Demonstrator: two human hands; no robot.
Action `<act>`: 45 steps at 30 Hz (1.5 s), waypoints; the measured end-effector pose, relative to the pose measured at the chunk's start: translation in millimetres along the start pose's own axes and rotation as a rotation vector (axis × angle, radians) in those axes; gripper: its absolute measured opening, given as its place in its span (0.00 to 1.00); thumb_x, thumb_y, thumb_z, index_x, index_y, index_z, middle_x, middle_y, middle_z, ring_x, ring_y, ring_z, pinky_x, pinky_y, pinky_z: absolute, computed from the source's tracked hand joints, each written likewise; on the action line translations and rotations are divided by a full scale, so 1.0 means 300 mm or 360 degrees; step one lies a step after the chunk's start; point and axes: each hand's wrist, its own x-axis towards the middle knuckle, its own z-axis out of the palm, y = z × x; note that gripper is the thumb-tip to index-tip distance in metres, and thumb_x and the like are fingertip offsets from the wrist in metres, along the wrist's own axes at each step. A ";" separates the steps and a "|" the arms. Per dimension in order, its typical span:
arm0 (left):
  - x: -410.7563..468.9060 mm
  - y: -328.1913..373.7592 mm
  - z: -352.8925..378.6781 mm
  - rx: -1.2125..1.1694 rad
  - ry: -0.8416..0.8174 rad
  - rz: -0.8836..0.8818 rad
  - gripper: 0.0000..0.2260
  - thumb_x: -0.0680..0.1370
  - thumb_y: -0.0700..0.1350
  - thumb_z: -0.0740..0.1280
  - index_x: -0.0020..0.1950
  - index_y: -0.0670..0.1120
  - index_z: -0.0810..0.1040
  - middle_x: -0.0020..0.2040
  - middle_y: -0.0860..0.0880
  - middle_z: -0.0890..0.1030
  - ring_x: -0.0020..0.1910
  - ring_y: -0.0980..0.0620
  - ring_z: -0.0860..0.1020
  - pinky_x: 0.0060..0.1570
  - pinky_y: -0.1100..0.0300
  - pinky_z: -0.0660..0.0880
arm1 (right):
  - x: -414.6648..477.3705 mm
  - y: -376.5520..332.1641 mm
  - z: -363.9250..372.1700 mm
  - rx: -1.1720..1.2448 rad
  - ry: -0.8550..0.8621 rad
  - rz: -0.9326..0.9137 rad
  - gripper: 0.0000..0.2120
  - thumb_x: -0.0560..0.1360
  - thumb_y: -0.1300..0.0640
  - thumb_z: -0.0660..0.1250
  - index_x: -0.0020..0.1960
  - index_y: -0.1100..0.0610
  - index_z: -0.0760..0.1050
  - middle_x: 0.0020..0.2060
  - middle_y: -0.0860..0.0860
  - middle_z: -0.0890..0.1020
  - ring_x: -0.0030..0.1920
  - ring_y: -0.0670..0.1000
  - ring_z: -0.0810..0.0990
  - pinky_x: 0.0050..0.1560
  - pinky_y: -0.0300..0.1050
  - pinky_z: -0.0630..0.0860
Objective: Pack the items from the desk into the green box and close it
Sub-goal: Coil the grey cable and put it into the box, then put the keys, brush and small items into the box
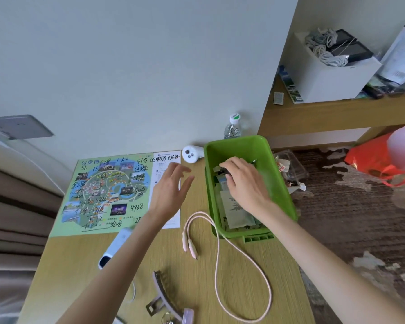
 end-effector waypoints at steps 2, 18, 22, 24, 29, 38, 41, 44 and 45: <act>-0.109 -0.053 -0.024 -0.0032 0.0020 -0.0134 0.07 0.81 0.49 0.62 0.55 0.48 0.76 0.55 0.53 0.75 0.46 0.58 0.79 0.40 0.52 0.80 | -0.056 -0.093 0.001 0.0090 0.0080 -0.0130 0.13 0.76 0.66 0.64 0.59 0.58 0.77 0.53 0.50 0.78 0.52 0.51 0.77 0.52 0.47 0.76; -0.831 -0.166 -0.035 0.0346 -0.0413 -0.0276 0.23 0.70 0.32 0.65 0.62 0.49 0.76 0.67 0.48 0.69 0.64 0.47 0.68 0.53 0.51 0.76 | -0.630 -0.396 0.334 0.0256 -0.0884 -0.0413 0.07 0.76 0.66 0.64 0.49 0.56 0.79 0.48 0.48 0.75 0.48 0.47 0.72 0.53 0.45 0.73; -0.862 -0.158 -0.007 0.0533 -0.0522 -0.0117 0.16 0.75 0.40 0.67 0.61 0.52 0.79 0.71 0.50 0.68 0.67 0.46 0.67 0.64 0.50 0.68 | -0.738 -0.403 0.350 0.0190 -0.0909 -0.0423 0.08 0.75 0.66 0.65 0.50 0.56 0.78 0.48 0.48 0.75 0.50 0.49 0.73 0.55 0.44 0.72; -0.866 -0.167 0.003 0.0569 -0.0539 -0.0102 0.15 0.75 0.41 0.67 0.60 0.54 0.80 0.71 0.51 0.68 0.69 0.47 0.65 0.66 0.51 0.66 | -0.772 -0.407 0.354 0.0172 -0.0883 -0.0407 0.09 0.73 0.67 0.66 0.49 0.56 0.76 0.47 0.48 0.74 0.49 0.48 0.73 0.53 0.45 0.74; -0.841 -0.186 -0.002 0.0671 -0.0632 0.0065 0.10 0.76 0.48 0.68 0.56 0.55 0.81 0.68 0.52 0.70 0.69 0.49 0.64 0.65 0.52 0.64 | -0.821 -0.422 0.364 0.0101 -0.0804 -0.0389 0.10 0.72 0.66 0.67 0.47 0.53 0.71 0.47 0.46 0.71 0.48 0.47 0.72 0.51 0.44 0.74; -0.851 -0.251 -0.075 0.0645 -0.0504 -0.0403 0.07 0.78 0.40 0.60 0.54 0.44 0.74 0.49 0.45 0.81 0.51 0.42 0.77 0.49 0.54 0.67 | -0.860 -0.446 0.372 0.0041 -0.0882 -0.0586 0.10 0.72 0.65 0.67 0.50 0.54 0.75 0.51 0.47 0.72 0.54 0.48 0.69 0.59 0.43 0.68; -0.861 -0.258 -0.120 0.0256 -0.0551 -0.0707 0.07 0.79 0.39 0.58 0.56 0.42 0.70 0.47 0.42 0.81 0.43 0.40 0.78 0.37 0.51 0.72 | -0.862 -0.449 0.379 -0.0015 -0.0910 -0.0661 0.11 0.73 0.65 0.67 0.52 0.53 0.76 0.51 0.47 0.74 0.55 0.48 0.70 0.59 0.44 0.66; -0.858 -0.249 -0.158 -0.0260 -0.0437 -0.0883 0.08 0.78 0.36 0.59 0.57 0.40 0.69 0.50 0.42 0.79 0.44 0.42 0.78 0.43 0.48 0.76 | -0.857 -0.456 0.388 -0.0141 -0.0929 -0.0729 0.13 0.73 0.67 0.66 0.54 0.54 0.76 0.50 0.47 0.76 0.54 0.49 0.72 0.59 0.46 0.68; -0.859 -0.242 -0.168 -0.0463 -0.0386 -0.0977 0.07 0.79 0.36 0.59 0.57 0.40 0.68 0.49 0.42 0.79 0.42 0.44 0.78 0.42 0.50 0.75 | -0.855 -0.456 0.391 -0.0177 -0.0932 -0.0747 0.14 0.73 0.67 0.66 0.55 0.54 0.75 0.51 0.47 0.77 0.54 0.49 0.73 0.60 0.46 0.69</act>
